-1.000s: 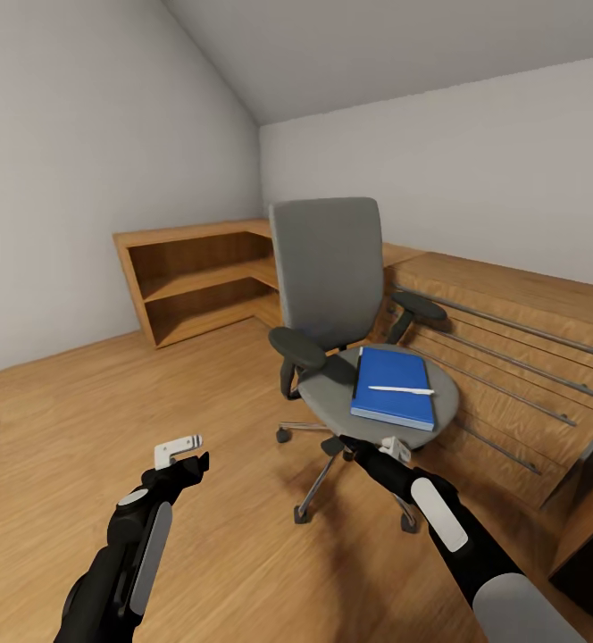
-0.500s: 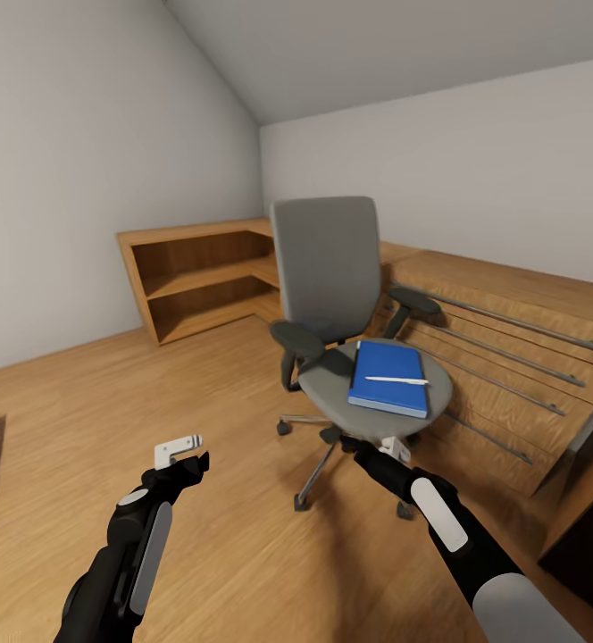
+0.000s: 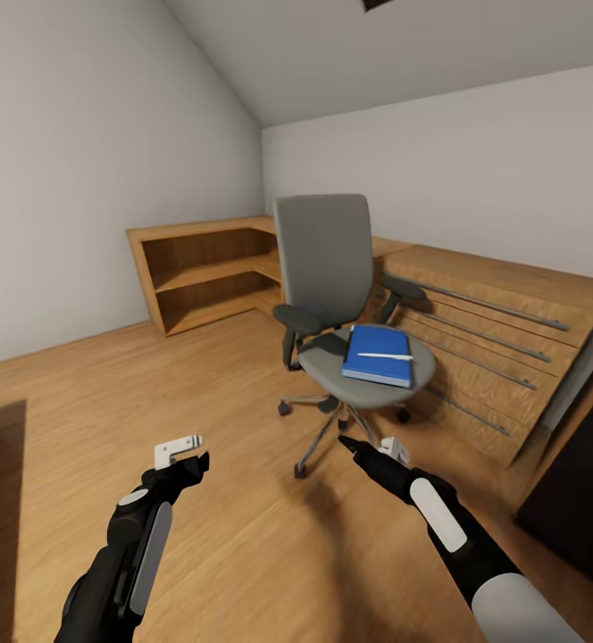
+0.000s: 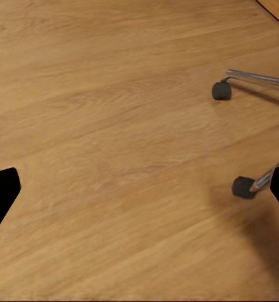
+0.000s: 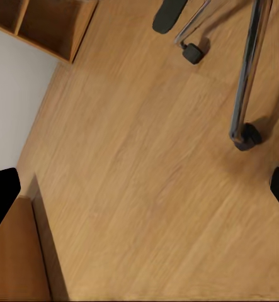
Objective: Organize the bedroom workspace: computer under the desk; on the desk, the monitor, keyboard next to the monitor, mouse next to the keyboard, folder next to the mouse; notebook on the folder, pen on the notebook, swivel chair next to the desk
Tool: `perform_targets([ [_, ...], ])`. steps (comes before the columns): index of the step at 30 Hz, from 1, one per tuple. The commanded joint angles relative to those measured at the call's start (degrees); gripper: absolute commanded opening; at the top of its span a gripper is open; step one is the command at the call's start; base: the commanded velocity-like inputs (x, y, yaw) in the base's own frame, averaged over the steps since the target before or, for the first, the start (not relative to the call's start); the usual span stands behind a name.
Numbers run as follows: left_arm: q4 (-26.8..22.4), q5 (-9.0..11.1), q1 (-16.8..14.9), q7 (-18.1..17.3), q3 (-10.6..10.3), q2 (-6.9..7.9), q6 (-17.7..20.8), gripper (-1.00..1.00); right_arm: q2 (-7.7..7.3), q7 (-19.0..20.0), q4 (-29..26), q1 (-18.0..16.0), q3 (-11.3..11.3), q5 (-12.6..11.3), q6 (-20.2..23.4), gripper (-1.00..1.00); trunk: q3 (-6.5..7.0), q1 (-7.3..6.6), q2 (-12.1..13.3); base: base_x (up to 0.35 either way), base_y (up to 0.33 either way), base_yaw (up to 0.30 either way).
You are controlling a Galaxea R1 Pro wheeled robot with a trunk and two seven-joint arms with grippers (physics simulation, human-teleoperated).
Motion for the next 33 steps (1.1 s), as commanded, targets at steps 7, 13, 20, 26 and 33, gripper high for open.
perform_targets([
  [7,-0.05,0.65,-0.05,0.4,0.03,-0.03,0.22,1.0,0.08,0.0,0.14,-0.03,0.24,-0.1,-0.31,1.0,-0.05,-0.05,-0.02,-0.24,0.0,0.0],
  [13,0.18,0.73,-0.03,0.42,0.03,-0.03,0.11,1.0,0.13,-0.1,0.87,-0.03,0.75,1.83,-2.36,1.0,0.39,-0.1,0.0,-0.059,0.0,0.0],
  [20,5.01,0.78,-0.03,0.86,-0.04,-0.15,-0.26,1.0,0.78,-0.25,12.66,0.05,2.41,13.15,-16.23,1.0,1.94,-0.28,0.1,-0.01,0.0,0.0],
  [26,11.73,0.71,-0.04,0.42,-0.1,-0.1,-0.55,1.0,2.83,-0.36,21.09,0.06,2.64,15.89,-24.2,1.0,3.27,-0.43,0.18,0.0,0.0,0.0],
  [33,23.36,0.62,-0.03,0.39,-0.16,0.02,-2.01,1.0,4.76,-0.67,31.44,0.06,3.13,23.53,-36.32,1.0,4.82,-0.61,0.27,0.0,0.0,0.0],
])
